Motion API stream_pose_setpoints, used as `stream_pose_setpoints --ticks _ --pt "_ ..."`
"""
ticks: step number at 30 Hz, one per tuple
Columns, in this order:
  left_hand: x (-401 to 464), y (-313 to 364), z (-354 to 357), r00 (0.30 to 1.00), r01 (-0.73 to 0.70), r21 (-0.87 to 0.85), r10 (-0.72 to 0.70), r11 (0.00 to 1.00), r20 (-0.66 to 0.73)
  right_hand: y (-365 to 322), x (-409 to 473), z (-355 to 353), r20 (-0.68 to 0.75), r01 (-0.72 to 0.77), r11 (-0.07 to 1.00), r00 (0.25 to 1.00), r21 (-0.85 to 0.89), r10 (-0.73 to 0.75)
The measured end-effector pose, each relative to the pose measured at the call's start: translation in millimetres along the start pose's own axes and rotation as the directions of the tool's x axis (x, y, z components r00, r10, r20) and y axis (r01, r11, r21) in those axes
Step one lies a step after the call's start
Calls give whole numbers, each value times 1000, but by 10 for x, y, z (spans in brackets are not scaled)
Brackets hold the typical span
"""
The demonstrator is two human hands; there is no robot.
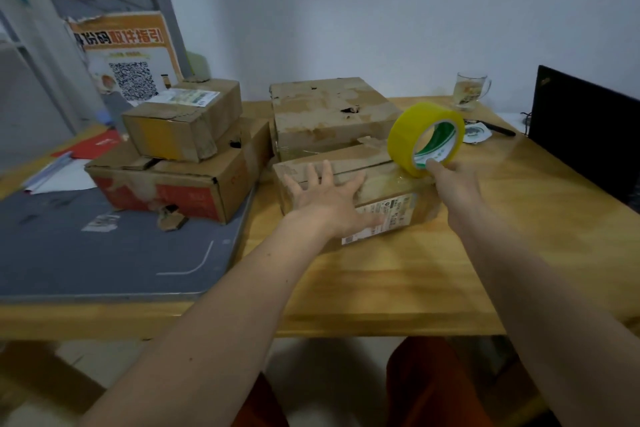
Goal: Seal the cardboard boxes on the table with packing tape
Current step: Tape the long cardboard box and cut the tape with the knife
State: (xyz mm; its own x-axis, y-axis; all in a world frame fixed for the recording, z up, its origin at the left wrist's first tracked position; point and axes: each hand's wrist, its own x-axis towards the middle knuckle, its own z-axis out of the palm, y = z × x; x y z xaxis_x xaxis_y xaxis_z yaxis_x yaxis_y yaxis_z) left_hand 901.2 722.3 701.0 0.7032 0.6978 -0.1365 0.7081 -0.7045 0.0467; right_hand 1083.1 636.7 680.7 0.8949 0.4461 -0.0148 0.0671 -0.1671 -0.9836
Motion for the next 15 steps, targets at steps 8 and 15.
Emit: stream_pose_setpoints --ticks 8,15 --pt "-349 -403 16 997 77 -64 -77 995 10 8 -240 473 -117 -37 999 992 25 40" --pt "-579 -586 3 996 72 -186 -81 980 -43 38 -352 563 -195 -50 997 979 66 62"
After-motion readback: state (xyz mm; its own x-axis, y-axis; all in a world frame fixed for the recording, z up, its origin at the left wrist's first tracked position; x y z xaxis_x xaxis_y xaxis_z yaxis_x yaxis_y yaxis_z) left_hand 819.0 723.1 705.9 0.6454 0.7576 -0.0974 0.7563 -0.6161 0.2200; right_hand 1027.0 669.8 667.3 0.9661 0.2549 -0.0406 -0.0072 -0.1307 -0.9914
